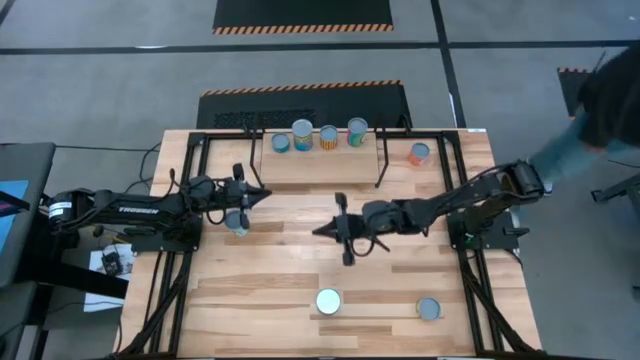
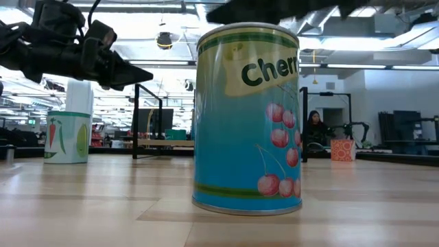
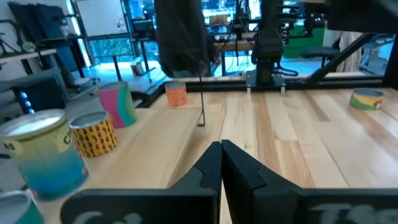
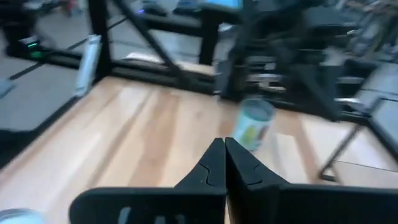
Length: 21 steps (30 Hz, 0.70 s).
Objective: Pick and place cans onto a shelf
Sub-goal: Put the canned cherries on the shelf
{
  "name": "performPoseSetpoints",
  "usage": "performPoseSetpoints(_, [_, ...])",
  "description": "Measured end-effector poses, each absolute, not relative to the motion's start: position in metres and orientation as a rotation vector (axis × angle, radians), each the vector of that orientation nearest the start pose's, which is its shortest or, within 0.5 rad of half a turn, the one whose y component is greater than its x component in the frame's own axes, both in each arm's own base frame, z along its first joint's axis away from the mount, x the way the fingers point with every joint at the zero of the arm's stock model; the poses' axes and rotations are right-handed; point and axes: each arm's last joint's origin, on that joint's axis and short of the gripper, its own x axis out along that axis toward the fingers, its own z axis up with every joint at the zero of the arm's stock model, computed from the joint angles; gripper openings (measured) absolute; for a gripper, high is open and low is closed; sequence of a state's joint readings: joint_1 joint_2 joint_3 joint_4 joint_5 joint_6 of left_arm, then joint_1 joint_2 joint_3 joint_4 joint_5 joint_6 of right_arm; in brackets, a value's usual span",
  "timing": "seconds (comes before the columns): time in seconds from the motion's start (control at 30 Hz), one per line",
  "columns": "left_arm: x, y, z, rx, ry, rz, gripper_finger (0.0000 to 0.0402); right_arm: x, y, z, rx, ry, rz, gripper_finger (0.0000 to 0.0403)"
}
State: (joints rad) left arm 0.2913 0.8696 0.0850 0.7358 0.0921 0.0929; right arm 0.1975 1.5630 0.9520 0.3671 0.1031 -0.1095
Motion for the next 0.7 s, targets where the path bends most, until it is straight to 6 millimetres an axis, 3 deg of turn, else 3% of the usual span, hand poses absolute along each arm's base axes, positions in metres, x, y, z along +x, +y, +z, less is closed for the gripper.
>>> performPoseSetpoints(0.4, [0.157,0.044,0.174,0.058,0.044,0.198,0.0000,0.320,0.143,0.292,-0.164,0.468,0.104,0.0008])
performPoseSetpoints(0.57, [0.157,0.044,0.173,0.050,0.044,0.198,0.0000,0.311,0.163,0.308,-0.104,0.480,0.135,0.0008])
performPoseSetpoints(0.7, [0.157,0.044,0.173,0.049,0.044,0.198,0.0000,0.307,0.175,0.306,-0.098,0.487,0.137,0.0009])
